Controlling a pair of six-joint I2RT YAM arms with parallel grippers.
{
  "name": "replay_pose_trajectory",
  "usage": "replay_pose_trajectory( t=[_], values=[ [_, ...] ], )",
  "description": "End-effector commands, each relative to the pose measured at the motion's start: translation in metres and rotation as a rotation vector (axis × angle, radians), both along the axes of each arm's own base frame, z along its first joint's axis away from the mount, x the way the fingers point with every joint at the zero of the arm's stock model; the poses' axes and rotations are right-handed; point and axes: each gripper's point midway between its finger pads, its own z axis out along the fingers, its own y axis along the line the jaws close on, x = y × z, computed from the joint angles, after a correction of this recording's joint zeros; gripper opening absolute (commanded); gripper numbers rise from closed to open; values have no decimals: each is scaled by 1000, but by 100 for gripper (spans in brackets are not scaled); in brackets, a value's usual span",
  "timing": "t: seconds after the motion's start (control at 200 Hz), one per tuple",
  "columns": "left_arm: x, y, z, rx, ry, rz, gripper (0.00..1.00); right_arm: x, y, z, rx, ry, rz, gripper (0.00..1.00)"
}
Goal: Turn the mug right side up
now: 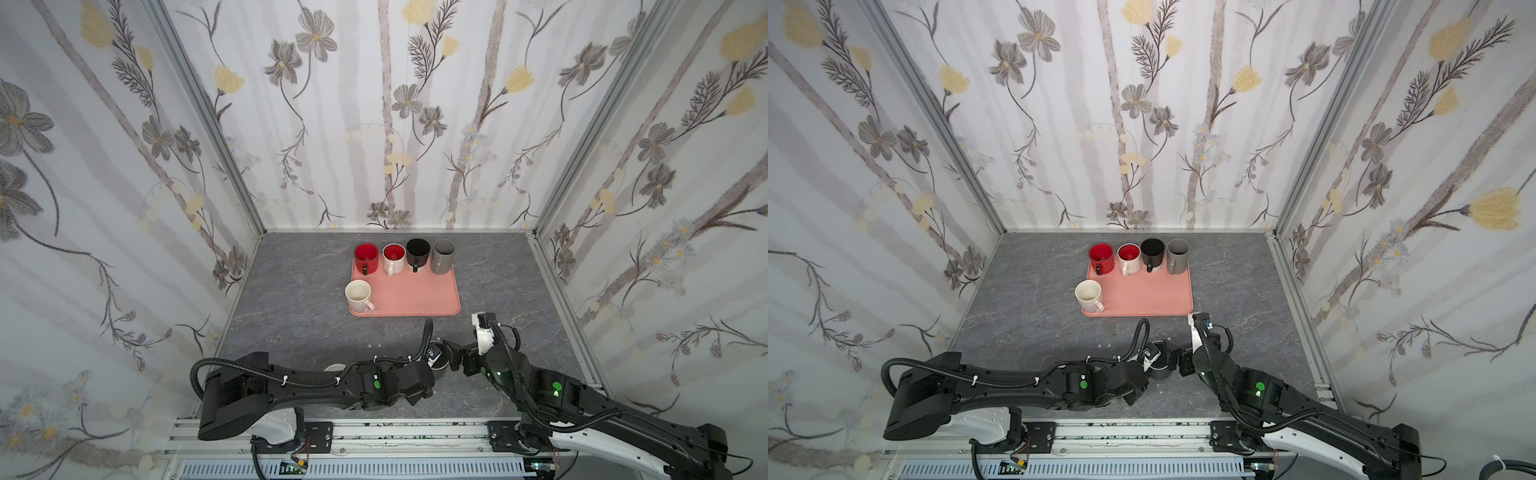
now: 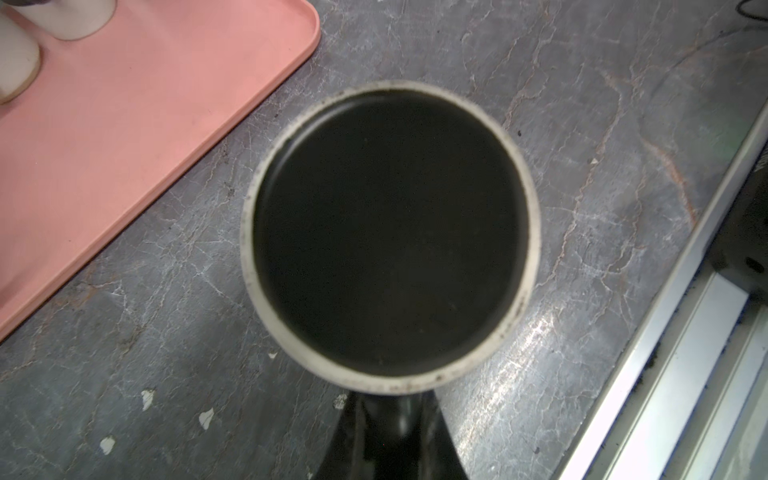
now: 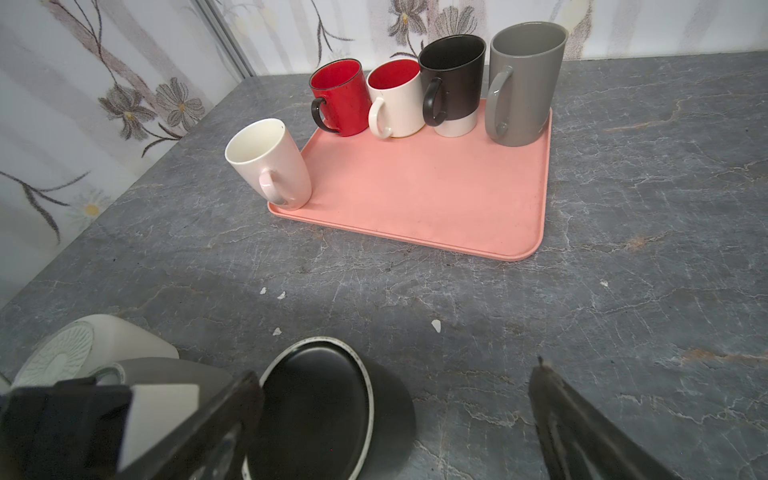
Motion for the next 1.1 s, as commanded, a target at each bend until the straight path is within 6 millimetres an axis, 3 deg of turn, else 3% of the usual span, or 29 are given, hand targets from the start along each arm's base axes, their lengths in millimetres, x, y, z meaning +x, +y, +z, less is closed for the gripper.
replay_pose_trajectory(
  t=[0.0, 0.165, 0.455, 0.699, 0.909, 1.094],
  values=[
    [18, -8, 33, -154, -55, 66, 0, 9, -5, 9, 31, -23, -76, 100],
    [35, 4, 55, -257, -77, 128, 0, 10, 4, 33, 119, -75, -46, 100],
    [63, 40, 120, -487, -163, 229, 0, 5, 38, 67, 247, -150, 115, 100],
    [77, 77, 175, -679, -260, 290, 0, -1, 69, 86, 448, -172, 315, 90],
    [77, 97, 214, -851, -304, 267, 0, -19, 91, 100, 640, -198, 514, 90],
    [63, 98, 239, -994, -323, 162, 0, -27, 99, 115, 751, -234, 614, 89]
  ],
)
